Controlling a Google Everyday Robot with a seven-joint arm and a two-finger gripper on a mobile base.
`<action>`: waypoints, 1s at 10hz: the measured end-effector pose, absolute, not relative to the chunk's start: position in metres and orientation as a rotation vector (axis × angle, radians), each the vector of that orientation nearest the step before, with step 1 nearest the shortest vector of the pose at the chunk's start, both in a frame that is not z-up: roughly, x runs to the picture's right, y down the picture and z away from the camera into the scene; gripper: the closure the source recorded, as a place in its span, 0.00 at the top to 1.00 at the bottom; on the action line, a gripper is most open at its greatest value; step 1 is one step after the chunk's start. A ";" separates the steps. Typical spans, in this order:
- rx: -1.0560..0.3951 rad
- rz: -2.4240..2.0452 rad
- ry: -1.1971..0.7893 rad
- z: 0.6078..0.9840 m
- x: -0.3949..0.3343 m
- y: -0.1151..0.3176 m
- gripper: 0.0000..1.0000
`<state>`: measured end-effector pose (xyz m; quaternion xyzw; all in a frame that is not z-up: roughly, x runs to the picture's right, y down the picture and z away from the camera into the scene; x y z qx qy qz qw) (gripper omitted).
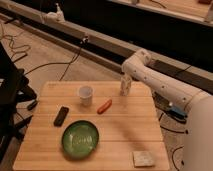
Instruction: Stand the bottle upright
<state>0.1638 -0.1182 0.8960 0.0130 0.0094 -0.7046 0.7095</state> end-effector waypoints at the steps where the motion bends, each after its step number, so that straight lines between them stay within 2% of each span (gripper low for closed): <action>1: 0.030 -1.564 0.021 0.896 0.164 -0.118 0.43; 10: 0.028 -1.497 -0.009 0.879 0.170 -0.132 0.43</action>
